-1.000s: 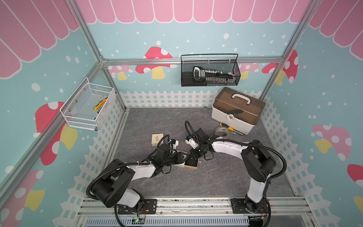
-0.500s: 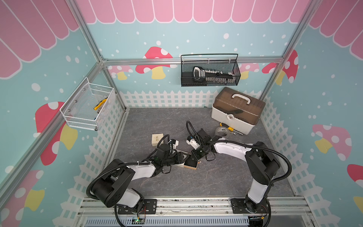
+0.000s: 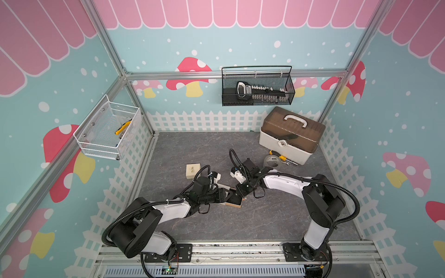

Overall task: Place the earrings into the drawer-style jewelry box
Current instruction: Insert the earring into the inner lining.

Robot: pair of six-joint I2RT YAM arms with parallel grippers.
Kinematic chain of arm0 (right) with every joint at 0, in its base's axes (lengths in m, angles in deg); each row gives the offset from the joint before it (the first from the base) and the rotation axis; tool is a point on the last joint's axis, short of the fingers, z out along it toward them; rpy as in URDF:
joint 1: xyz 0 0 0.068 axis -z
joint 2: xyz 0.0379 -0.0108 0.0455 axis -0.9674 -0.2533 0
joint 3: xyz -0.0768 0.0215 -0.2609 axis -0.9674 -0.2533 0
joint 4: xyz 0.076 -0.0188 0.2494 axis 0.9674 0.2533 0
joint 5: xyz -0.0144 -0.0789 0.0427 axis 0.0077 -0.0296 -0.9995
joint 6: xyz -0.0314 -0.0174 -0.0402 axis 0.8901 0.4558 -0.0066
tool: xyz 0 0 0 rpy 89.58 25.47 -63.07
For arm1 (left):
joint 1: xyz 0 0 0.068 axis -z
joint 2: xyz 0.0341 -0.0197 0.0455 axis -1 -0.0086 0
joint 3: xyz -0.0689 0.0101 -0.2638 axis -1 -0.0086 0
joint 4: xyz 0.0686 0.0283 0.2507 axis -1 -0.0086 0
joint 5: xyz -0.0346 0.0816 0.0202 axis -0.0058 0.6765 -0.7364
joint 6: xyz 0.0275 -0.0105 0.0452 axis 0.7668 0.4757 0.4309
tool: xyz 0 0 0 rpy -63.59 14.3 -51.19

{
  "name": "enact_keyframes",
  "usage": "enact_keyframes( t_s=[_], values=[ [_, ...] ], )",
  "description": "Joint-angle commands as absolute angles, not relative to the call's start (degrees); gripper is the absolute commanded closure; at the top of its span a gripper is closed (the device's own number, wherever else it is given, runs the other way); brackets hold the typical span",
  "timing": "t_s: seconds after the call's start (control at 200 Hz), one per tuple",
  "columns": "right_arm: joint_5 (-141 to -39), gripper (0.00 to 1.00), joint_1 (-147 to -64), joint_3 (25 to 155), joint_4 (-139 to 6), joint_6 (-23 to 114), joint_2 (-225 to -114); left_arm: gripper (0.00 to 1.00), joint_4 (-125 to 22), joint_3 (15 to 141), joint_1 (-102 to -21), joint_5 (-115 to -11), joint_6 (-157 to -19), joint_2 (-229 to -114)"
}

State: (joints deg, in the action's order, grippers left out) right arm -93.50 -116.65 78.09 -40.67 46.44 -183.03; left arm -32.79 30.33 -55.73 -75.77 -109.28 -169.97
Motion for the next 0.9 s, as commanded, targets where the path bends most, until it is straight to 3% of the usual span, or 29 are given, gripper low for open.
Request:
enact_keyframes(
  t_s=[0.0, 0.895],
  values=[
    [-94.6, 0.85, -117.1, 77.6, -39.9, 46.6, -181.7, 0.47, -33.6, 30.9, -55.5, -76.1, -108.5, -171.5],
    [-98.5, 0.87, -117.1, 78.7, -41.0, 46.7, -185.6, 0.47, -32.6, 31.1, -55.5, -76.0, -108.9, -173.0]
  ],
)
